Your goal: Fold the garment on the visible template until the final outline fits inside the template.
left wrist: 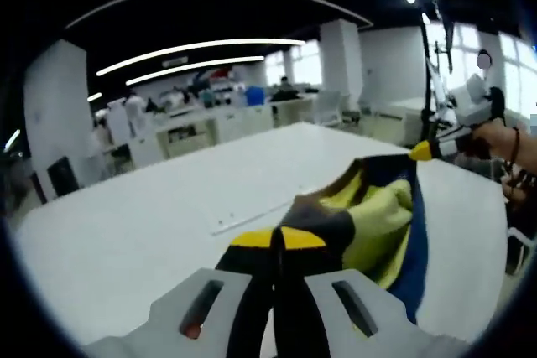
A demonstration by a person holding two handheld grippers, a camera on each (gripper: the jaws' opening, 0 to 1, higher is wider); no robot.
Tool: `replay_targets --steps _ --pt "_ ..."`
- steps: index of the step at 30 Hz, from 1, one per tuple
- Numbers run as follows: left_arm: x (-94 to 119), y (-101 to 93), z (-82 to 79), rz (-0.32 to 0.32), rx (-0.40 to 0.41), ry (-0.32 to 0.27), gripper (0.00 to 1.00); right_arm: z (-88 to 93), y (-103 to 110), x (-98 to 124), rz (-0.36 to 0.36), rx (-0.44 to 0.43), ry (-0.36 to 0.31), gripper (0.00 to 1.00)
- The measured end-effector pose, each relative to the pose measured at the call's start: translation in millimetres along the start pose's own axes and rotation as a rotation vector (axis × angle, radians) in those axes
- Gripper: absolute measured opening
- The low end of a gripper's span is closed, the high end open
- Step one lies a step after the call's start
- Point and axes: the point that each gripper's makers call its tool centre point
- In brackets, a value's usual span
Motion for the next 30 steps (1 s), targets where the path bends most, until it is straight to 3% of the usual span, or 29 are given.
replay_targets --steps 7,9,17,22,24,27,30 --pt "-26 29.2 -3.7 -0.117 0.000 -0.024 0.00 -6.9 -16 -30 0.033 -0.029 -0.008 0.00" --pt "-35 36.3 -3.0 -0.124 0.060 -0.038 0.00 -6.0 -20 -38 0.040 -0.033 -0.005 0.00" --pt "-71 65.9 25.7 -0.200 0.090 0.022 0.00 10.1 -33 -79 0.054 -0.078 0.030 0.00" --pt "-91 90.4 43.5 -0.256 0.145 0.044 0.00 31.5 -43 -104 0.091 -0.109 0.076 0.00" --pt "-99 86.0 54.5 -0.222 0.177 0.070 0.00 38.3 -44 -112 0.090 -0.111 0.091 0.00" --pt "-105 86.5 68.4 -0.230 0.106 0.123 0.00 48.4 -46 -120 0.096 -0.119 0.119 0.00" --pt "-107 79.6 74.8 -0.220 0.107 0.134 0.00 56.2 -45 -125 0.088 -0.136 0.143 0.00"
Point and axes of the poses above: the point that each gripper's makers call its tool centre point, and the gripper's own axes: x roughly backward along the fingers, y roughly to its left, z roughly out of its underside, and after that the axes turned 14 degrees about x, right-handed
